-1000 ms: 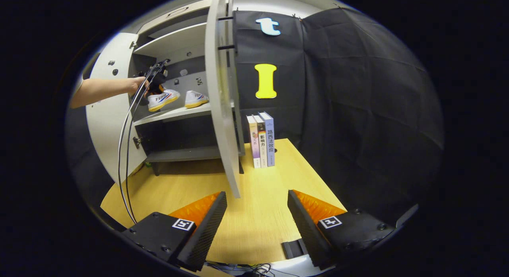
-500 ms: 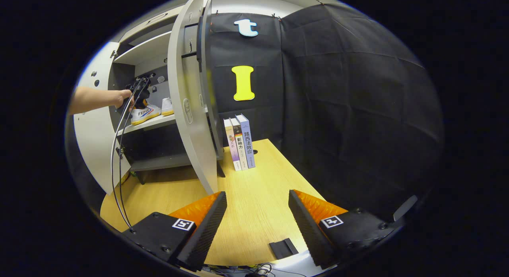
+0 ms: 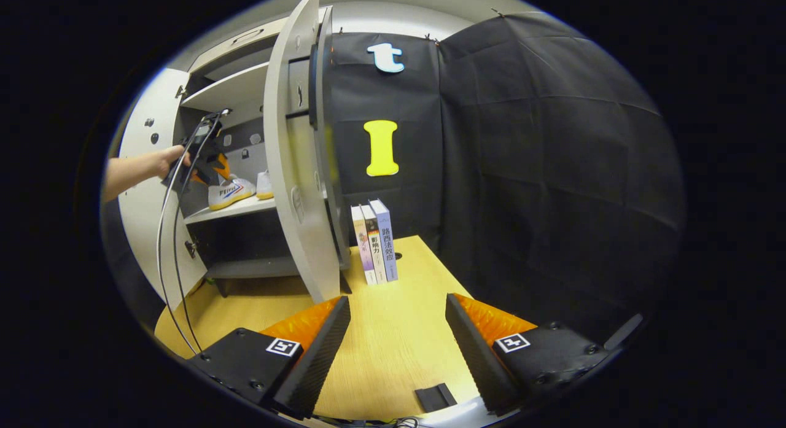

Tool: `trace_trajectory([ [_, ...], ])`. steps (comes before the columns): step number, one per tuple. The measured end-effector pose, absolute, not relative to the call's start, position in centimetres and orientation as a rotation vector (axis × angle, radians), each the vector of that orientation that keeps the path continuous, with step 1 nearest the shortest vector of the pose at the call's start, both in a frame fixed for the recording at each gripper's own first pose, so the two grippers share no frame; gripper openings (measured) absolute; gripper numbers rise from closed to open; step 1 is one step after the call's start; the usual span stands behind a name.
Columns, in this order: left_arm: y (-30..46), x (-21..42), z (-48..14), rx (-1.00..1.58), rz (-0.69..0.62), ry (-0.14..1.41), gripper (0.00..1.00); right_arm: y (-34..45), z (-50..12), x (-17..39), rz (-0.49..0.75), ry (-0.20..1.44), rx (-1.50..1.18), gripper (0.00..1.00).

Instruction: Grab one shoe with the right hand and put it into the shoe cabinet, grab the other shoe with the left hand and put it into the shoe cabinet; then close the right door with the right hand and the left door with the left hand.

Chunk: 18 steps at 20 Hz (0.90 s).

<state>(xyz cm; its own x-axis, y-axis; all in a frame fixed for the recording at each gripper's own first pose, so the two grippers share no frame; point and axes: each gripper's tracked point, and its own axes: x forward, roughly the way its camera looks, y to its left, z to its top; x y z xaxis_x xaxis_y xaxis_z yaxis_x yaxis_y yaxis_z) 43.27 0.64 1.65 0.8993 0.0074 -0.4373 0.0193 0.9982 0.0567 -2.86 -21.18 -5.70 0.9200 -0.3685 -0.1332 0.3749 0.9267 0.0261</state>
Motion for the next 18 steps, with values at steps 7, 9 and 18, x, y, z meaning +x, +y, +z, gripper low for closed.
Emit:
trace_trajectory([
  [7, -0.8, 30.7, 4.4, -0.018, -0.125, 0.236, 0.97, -24.2, 3.9, -2.1, -0.425, -0.024, -0.014, 0.99],
  [9, -0.5, 27.2, 4.3, 0.024, -0.136, 0.166, 0.97, -24.9, 6.0, -1.7, -0.437, -0.057, -0.021, 0.99],
  [18, 0.6, 12.4, -0.8, -0.088, -0.081, 0.07, 0.97, -26.1, 12.1, 1.2, -0.429, -0.124, 0.016, 0.99],
])
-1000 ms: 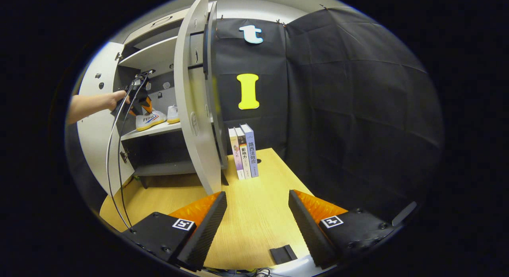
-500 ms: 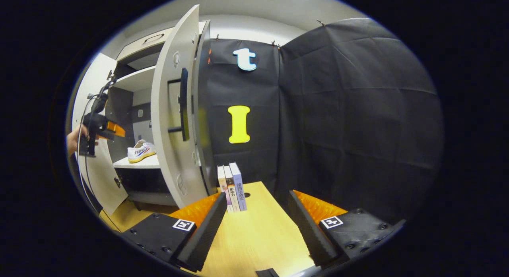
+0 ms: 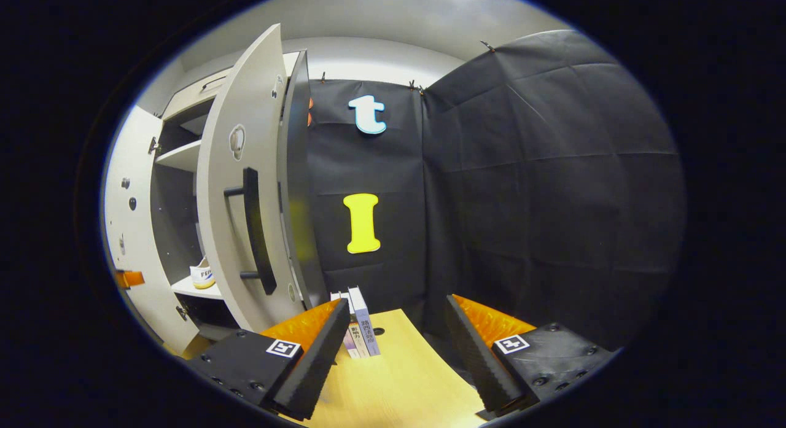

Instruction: Grab one shoe with the right hand and put it into the shoe cabinet, grab the other shoe with the left hand and put it into the shoe cabinet; then close the right door with the right hand and the left door with the left hand.

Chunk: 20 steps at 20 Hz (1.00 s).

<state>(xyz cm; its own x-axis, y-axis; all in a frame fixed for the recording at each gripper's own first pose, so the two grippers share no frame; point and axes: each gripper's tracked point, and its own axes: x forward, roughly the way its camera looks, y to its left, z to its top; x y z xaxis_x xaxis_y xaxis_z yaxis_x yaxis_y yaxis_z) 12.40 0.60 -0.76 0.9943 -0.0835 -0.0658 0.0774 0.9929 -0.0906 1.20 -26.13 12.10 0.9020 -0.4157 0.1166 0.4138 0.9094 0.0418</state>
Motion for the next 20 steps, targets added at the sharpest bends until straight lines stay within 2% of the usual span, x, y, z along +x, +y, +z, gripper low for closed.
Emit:
trace_trajectory([
  [6, 2.0, 9.6, -3.9, -0.084, -0.097, 0.101, 0.95, -25.2, 16.0, 6.1, -0.324, -0.109, 0.063, 0.99],
  [13, 2.7, 8.5, -4.1, -0.111, -0.073, 0.113, 0.95, -21.7, 17.2, 9.5, -0.217, -0.102, 0.048, 0.99],
  [17, 3.2, 8.2, -4.3, -0.102, -0.061, 0.117, 0.95, -21.3, 17.2, 9.7, -0.22, -0.1, 0.021, 0.97],
  [18, 3.3, 8.1, -4.5, -0.107, -0.063, 0.119, 0.95, -21.1, 17.2, 9.7, -0.219, -0.1, 0.01, 1.0],
  [19, 3.3, 7.8, -4.6, -0.109, -0.065, 0.121, 0.95, -20.9, 17.3, 9.7, -0.222, -0.102, -0.003, 0.98],
  [20, 3.5, 7.7, -4.7, -0.106, -0.063, 0.121, 0.95, -20.7, 17.5, 9.6, -0.225, -0.105, -0.018, 1.0],
])
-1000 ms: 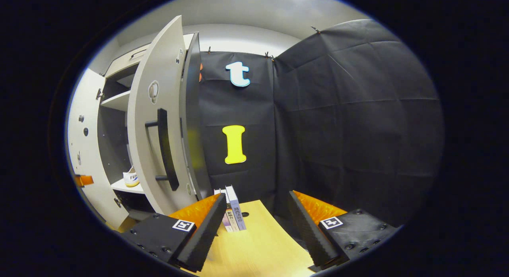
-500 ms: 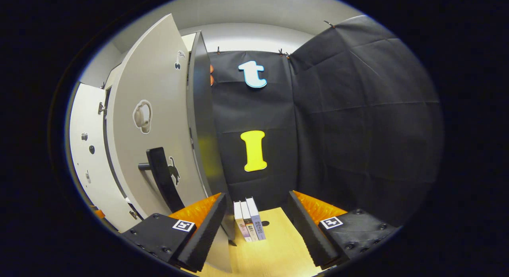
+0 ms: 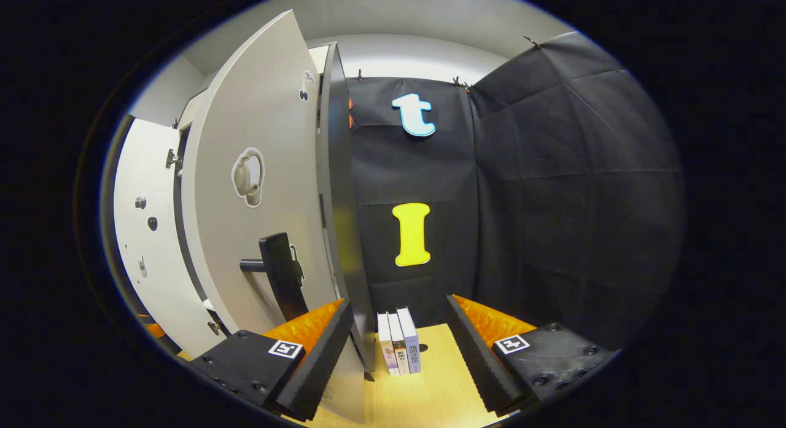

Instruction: Grab one shoe with the right hand and put it into the shoe cabinet, grab the other shoe with the left hand and put it into the shoe cabinet; then close the right door with the right hand and the left door with the left hand.

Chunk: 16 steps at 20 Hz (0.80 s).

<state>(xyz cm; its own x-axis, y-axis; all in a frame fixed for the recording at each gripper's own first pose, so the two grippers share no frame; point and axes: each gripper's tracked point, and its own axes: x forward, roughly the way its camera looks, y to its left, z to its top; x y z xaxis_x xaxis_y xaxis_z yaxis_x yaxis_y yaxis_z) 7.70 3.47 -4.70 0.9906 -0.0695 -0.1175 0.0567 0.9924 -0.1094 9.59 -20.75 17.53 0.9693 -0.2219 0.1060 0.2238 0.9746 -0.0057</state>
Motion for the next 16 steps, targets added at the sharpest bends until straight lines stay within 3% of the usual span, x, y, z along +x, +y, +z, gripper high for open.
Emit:
trace_trajectory([
  [16, 9.5, 4.0, -6.8, -0.084, 0.028, 0.161, 0.95, -8.6, 17.1, 13.3, -0.1, -0.121, -0.073, 0.97],
])
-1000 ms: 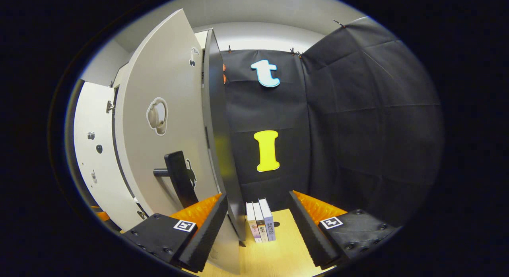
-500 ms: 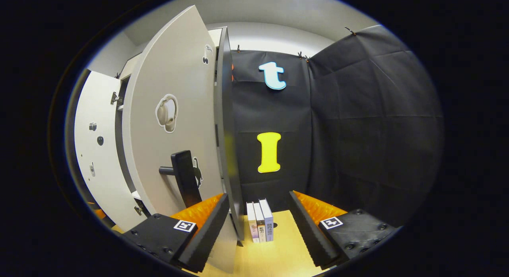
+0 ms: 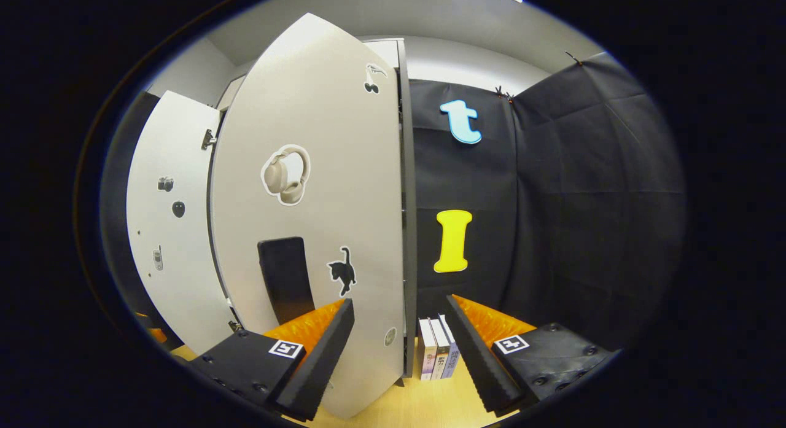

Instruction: Grab one shoe with the right hand and put it into the shoe cabinet, grab the other shoe with the left hand and put it into the shoe cabinet; then close the right door with the right hand and the left door with the left hand.

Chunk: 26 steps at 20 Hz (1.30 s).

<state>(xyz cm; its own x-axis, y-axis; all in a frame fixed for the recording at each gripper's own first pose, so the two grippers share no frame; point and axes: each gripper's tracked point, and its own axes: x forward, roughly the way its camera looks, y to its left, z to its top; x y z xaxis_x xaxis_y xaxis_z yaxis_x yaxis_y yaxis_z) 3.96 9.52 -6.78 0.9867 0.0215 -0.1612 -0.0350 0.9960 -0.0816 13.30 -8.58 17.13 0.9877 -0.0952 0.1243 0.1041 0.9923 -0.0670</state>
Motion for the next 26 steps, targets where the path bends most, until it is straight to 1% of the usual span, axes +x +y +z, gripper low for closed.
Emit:
trace_trajectory([
  [3, 10.8, 3.6, -7.0, -0.093, 0.045, 0.169, 0.95, -5.2, 16.8, 14.5, -0.031, -0.113, -0.049, 0.97],
  [7, 12.9, 3.2, -6.7, -0.129, 0.068, 0.158, 0.95, -2.7, 15.5, 14.2, 0.004, -0.098, -0.077, 0.97],
  [11, 14.8, 2.5, -6.9, -0.21, 0.091, 0.155, 0.96, -2.5, 13.3, 12.8, -0.012, -0.07, -0.04, 0.99],
  [15, 18.4, 2.7, -6.7, -0.186, 0.136, 0.15, 0.95, -3.2, 9.9, 11.3, -0.058, 0.007, 0.015, 0.99],
  [19, 21.4, 3.5, -5.2, -0.157, 0.127, 0.126, 0.95, -3.3, 7.0, 9.2, -0.11, 0.05, 0.037, 0.98],
  [22, 24.3, 5.1, -3.2, -0.107, 0.143, 0.088, 0.95, -2.6, 5.1, 7.9, -0.125, 0.082, 0.05, 0.98],
  [26, 26.2, 8.6, 0.0, -0.097, 0.091, 0.04, 0.95, -1.8, 3.1, 6.4, -0.151, 0.111, 0.045, 0.98],
])
